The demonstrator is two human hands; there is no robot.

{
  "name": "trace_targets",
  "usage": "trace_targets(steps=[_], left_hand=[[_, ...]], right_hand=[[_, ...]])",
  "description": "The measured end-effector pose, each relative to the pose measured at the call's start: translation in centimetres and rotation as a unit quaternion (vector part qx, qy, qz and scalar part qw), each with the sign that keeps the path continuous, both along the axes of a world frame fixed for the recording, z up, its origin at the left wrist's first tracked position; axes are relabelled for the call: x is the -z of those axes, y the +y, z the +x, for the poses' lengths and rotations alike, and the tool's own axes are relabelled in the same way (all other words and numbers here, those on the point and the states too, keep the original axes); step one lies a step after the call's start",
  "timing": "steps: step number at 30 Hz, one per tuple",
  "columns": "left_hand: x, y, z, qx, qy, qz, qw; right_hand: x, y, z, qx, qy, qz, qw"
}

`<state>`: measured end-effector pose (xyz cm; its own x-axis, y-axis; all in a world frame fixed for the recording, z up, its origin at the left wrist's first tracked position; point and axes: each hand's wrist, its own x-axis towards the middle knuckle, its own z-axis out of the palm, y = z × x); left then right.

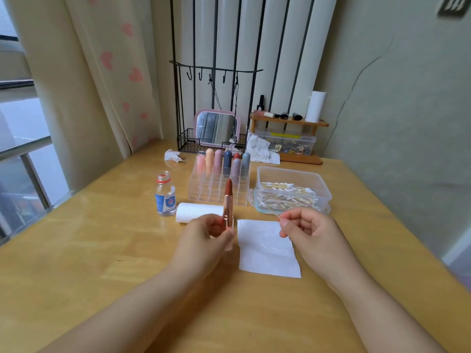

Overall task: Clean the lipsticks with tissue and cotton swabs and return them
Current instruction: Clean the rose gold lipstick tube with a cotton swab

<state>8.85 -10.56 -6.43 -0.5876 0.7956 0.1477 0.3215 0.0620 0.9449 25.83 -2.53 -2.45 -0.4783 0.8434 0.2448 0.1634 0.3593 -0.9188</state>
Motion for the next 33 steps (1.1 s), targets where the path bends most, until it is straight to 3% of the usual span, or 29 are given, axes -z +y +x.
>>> trace_targets(steps=[3,7,12,22,33], left_hand=[[-1.3,0.1,1.1,0.023,-0.02,0.035,0.999],[-2.5,-0.6,3.2,0.077,-0.136,0.081,0.984],[-2.2,-2.0,4.5,0.107,-0.186,0.125,0.969],[-1.9,-3.0,4.8,0.18,-0.176,0.145,0.957],[-2.1,-3.7,5.1,0.195,-0.142,0.144,0.96]], right_hand=[[-1.3,0.0,0.1,-0.023,0.013,0.034,0.999],[-2.4,-0.1,0.4,-0.048,0.01,0.09,0.995],[-2.2,-1.5,1.5,-0.048,0.035,0.112,0.992],[-2.4,-3.3,2.4,-0.005,0.045,0.229,0.972],[-2.6,-3.7,2.6,0.018,0.034,0.273,0.961]])
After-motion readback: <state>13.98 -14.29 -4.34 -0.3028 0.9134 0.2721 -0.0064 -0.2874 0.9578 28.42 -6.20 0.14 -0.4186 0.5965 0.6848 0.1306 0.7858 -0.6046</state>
